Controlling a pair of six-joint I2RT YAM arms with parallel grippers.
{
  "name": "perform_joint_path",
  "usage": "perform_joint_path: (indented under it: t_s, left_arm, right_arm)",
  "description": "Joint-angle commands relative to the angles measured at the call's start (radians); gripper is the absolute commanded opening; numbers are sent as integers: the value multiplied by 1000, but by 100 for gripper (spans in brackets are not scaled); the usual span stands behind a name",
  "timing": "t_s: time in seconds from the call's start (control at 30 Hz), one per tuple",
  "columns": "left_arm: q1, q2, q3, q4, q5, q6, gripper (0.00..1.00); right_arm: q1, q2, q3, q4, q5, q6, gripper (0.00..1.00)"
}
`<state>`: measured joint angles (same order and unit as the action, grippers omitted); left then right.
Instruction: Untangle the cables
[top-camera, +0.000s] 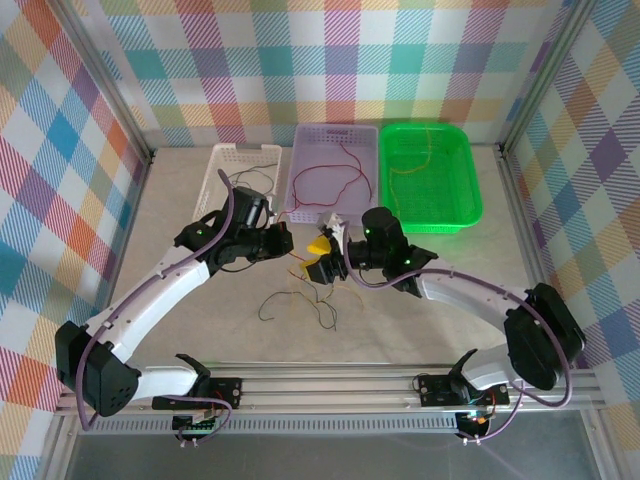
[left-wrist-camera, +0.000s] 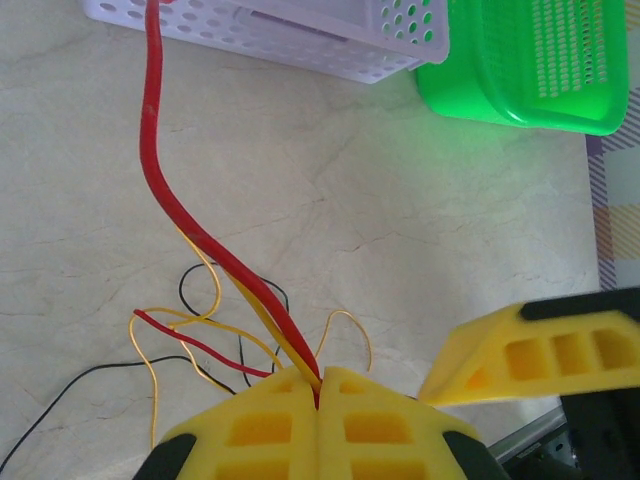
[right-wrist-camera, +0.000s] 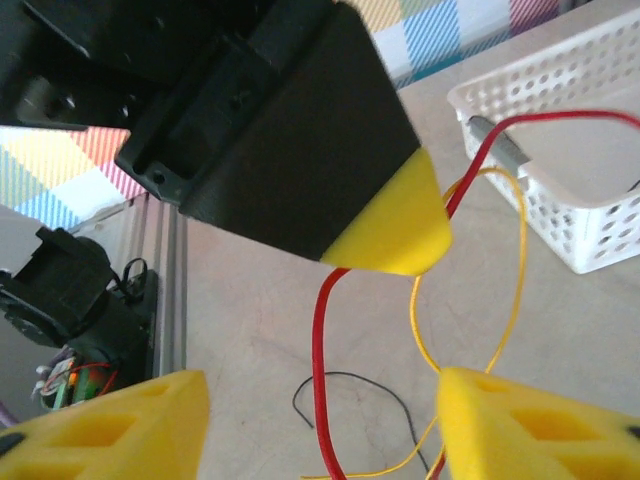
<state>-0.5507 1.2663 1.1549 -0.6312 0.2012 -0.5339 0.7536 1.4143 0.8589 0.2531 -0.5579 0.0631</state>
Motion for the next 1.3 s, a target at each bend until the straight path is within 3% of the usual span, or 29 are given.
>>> perform_joint_path:
  t_s: [0.0, 0.1, 0.27, 0.33, 0.43, 0.53, 0.83, 1.0, 1.27]
  left_arm:
    - [9, -1, 39, -25, 12, 11, 0]
    - [9, 6, 45, -28, 12, 12, 0]
    - [10, 11, 52, -27, 17, 14, 0]
    - [9, 11, 51, -29, 14, 16, 0]
    - [11, 5, 49, -33, 11, 17, 0]
    - [12, -5, 49, -41, -1, 20, 11]
    - [14, -71, 38, -53, -36, 47, 59]
    - [15, -119, -7, -46, -56, 54, 64]
    - [15, -243, -184, 148, 55, 5, 70]
  right_arm:
    - [10, 42, 31, 53, -108, 25, 54]
    - [26, 67, 47, 41, -143, 22, 43]
    - [33, 76, 60, 21, -151, 23, 8]
    - [33, 68, 65, 3, -151, 17, 0]
    - [34, 59, 77, -29, -149, 8, 0]
    - [33, 44, 81, -60, -139, -6, 0]
    - [5, -53, 75, -137, -70, -25, 0]
    - [-44, -123, 89, -177, -59, -17, 0]
    - [-82, -148, 133, -198, -105, 7, 0]
